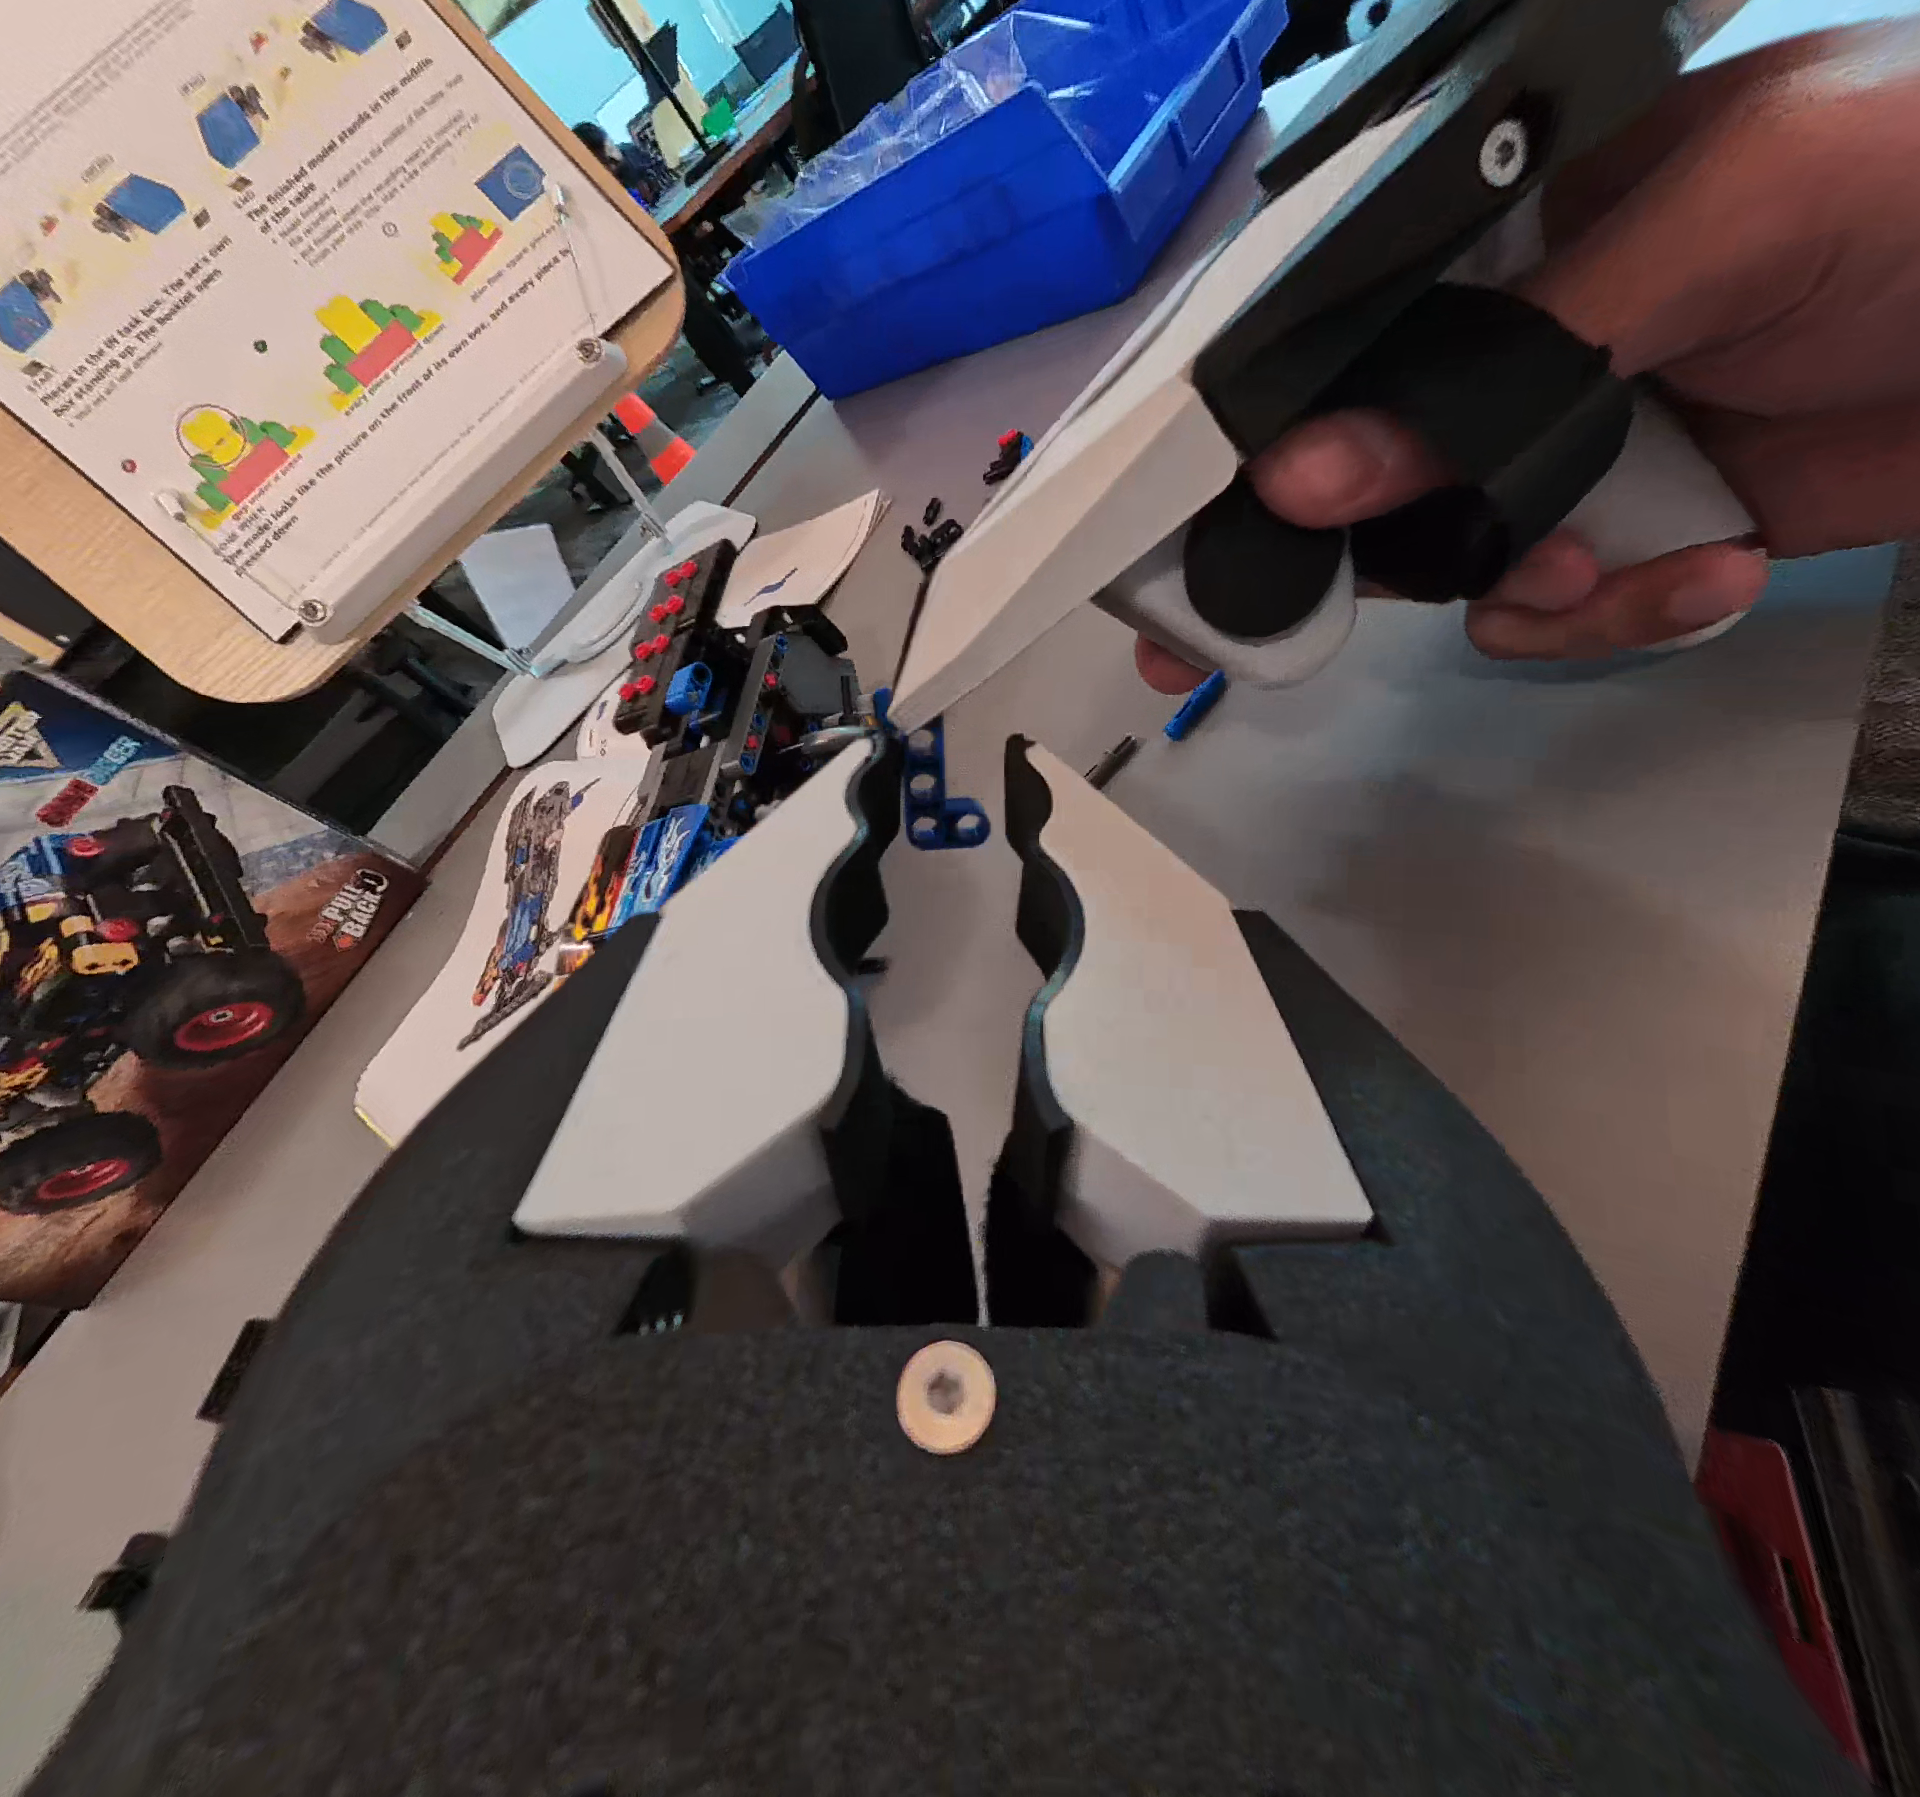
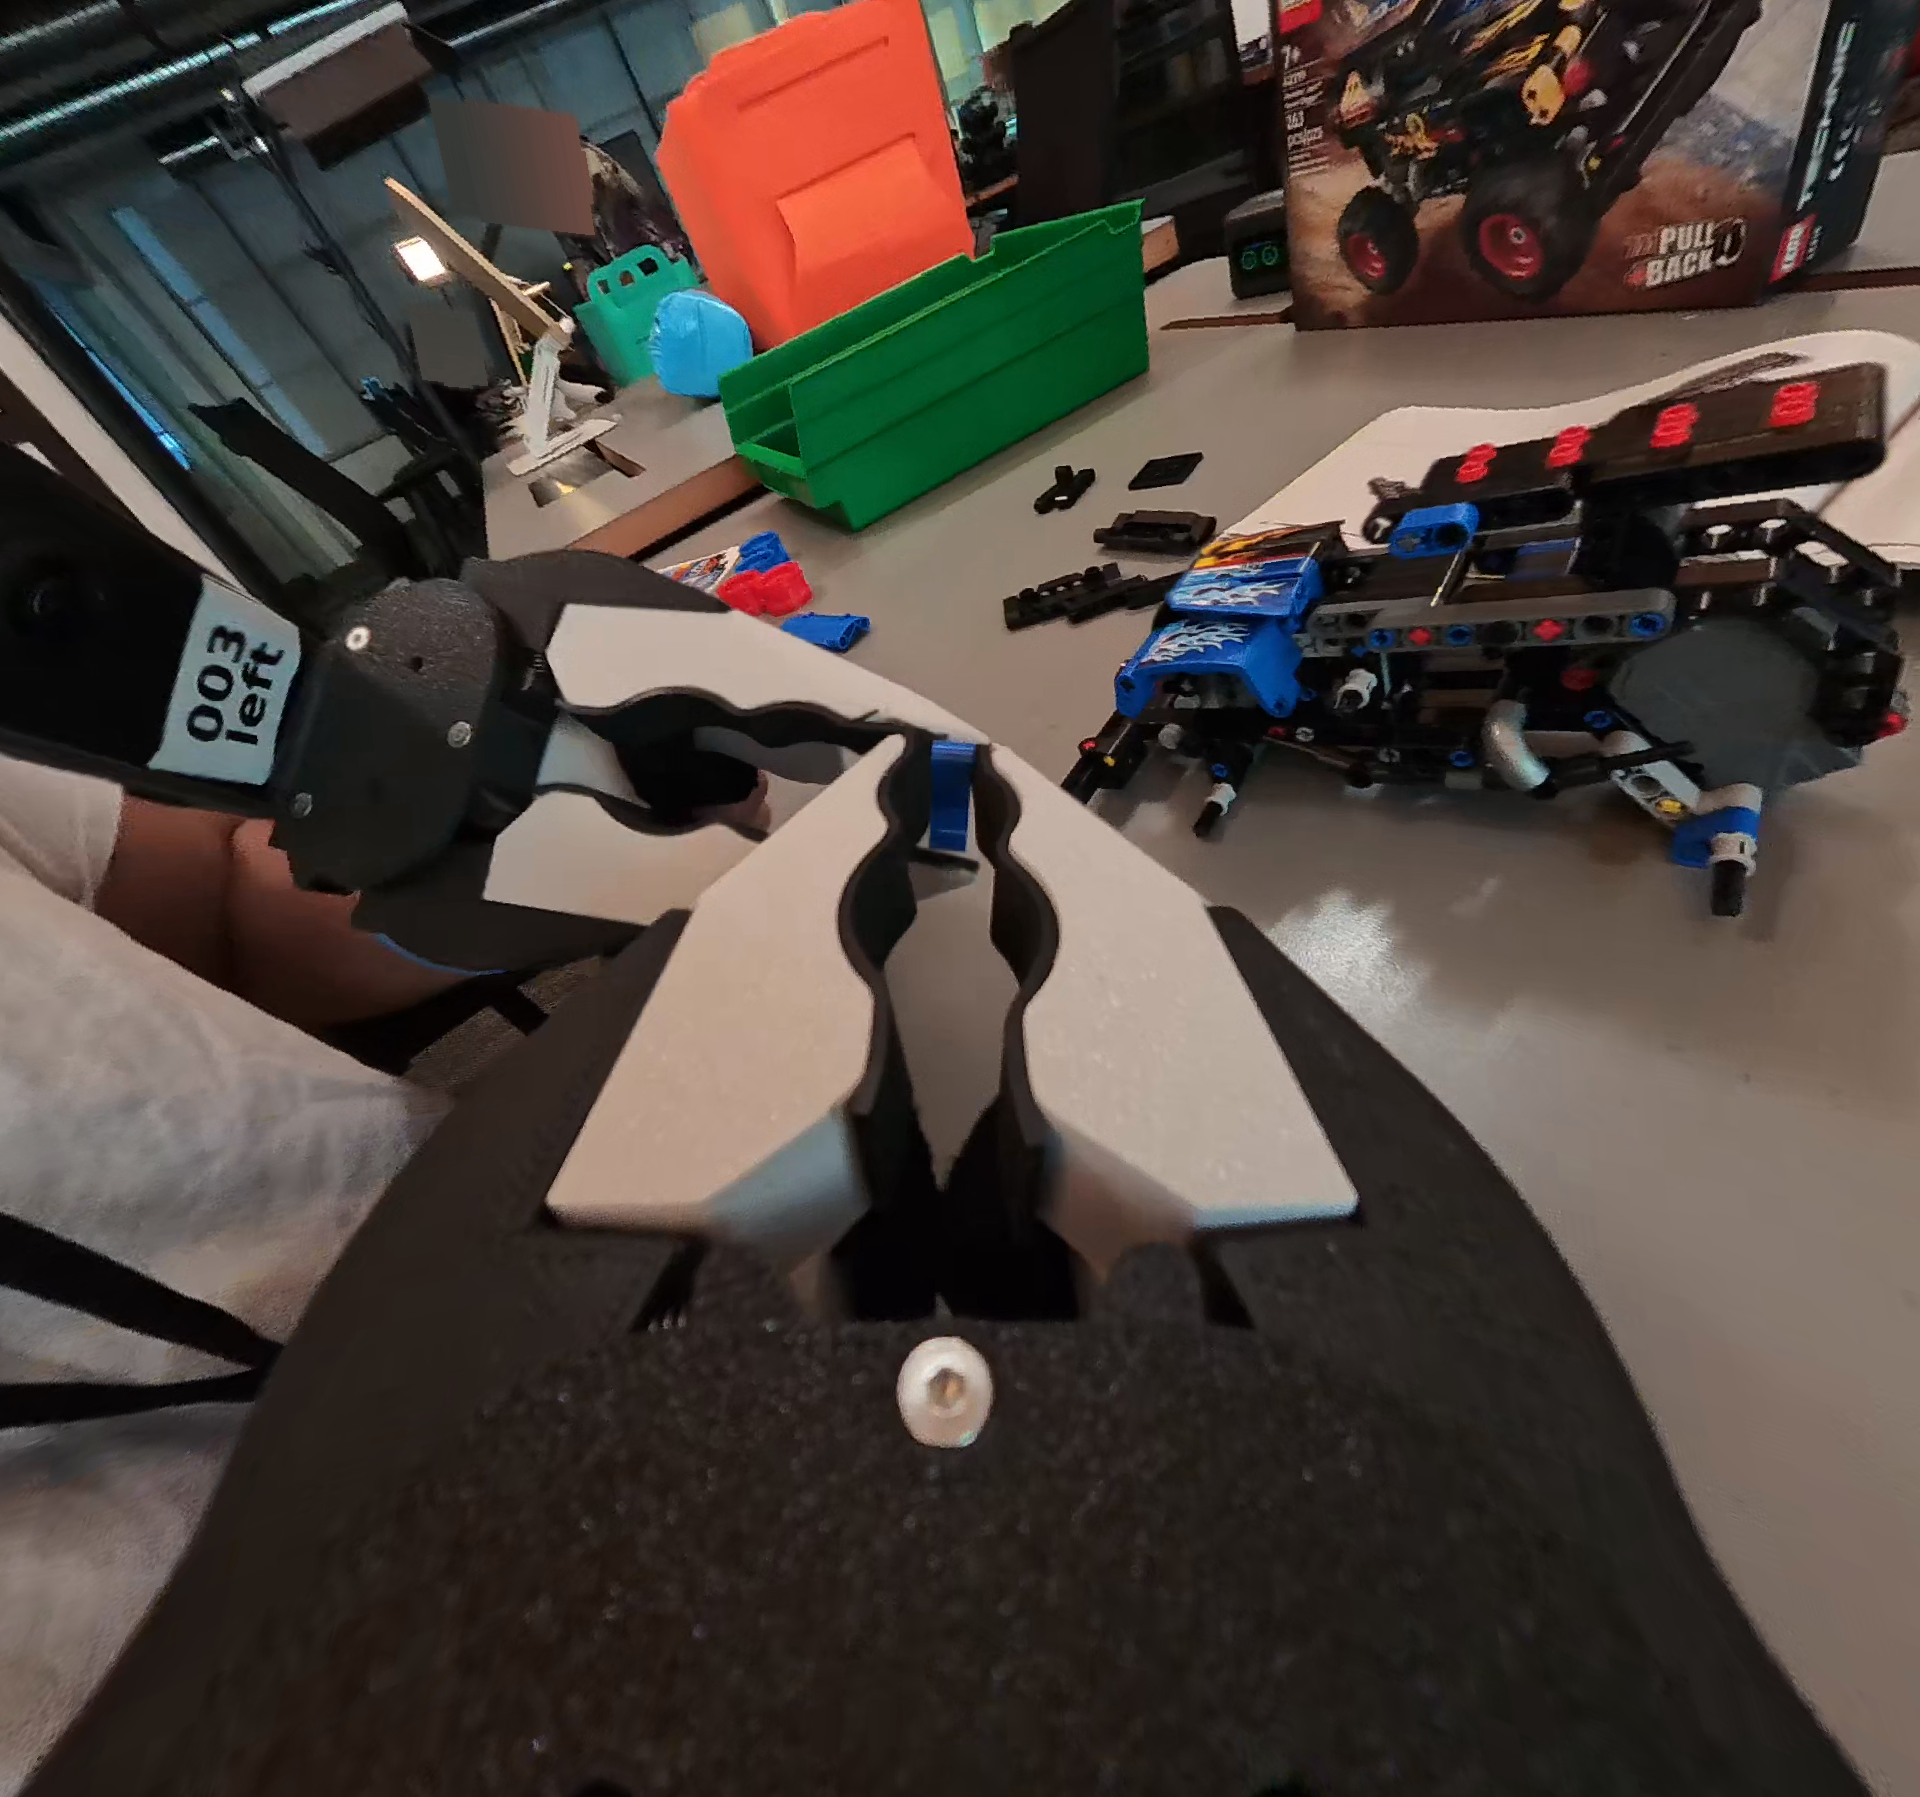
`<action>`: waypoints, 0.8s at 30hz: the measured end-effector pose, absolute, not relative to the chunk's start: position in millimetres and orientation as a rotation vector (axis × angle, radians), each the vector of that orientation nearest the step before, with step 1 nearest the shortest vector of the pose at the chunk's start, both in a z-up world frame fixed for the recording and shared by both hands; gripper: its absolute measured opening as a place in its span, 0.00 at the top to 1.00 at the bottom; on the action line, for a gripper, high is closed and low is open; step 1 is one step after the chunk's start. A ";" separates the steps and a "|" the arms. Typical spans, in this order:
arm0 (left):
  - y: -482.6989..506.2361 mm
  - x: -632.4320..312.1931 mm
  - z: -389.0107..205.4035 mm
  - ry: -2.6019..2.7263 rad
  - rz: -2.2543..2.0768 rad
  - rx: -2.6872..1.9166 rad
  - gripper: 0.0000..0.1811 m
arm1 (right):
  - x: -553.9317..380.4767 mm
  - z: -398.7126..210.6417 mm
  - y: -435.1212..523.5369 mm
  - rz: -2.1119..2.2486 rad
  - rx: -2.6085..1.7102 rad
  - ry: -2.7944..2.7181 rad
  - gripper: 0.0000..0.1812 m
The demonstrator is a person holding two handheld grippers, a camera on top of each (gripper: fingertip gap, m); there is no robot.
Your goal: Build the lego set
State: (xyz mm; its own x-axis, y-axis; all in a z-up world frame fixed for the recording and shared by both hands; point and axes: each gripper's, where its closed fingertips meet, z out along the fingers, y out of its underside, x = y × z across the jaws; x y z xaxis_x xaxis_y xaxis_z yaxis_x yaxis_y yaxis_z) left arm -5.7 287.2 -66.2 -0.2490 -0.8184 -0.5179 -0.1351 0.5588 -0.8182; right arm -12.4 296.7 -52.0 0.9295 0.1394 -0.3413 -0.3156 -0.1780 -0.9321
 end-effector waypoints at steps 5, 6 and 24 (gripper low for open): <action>292.4 -5.0 -59.7 1.663 -0.728 -0.763 0.96 | -14.7 -52.4 298.4 0.367 -1.721 0.152 0.96; 292.3 -5.2 -58.5 1.656 -0.737 -0.758 0.97 | -15.0 -51.3 298.3 0.361 -1.718 0.153 0.96; 329.4 -16.2 -41.4 1.957 -1.514 -0.806 0.97 | 48.1 -116.6 235.0 0.107 -2.149 -0.122 0.83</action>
State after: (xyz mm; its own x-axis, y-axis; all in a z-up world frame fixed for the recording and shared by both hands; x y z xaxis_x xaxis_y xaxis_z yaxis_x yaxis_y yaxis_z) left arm -16.2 329.4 -41.4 -0.6800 -0.7314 -0.0515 -0.1340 0.1930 -0.9720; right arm 48.1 235.0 -116.6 0.9912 0.1293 -0.0294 0.0465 -0.5465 -0.8362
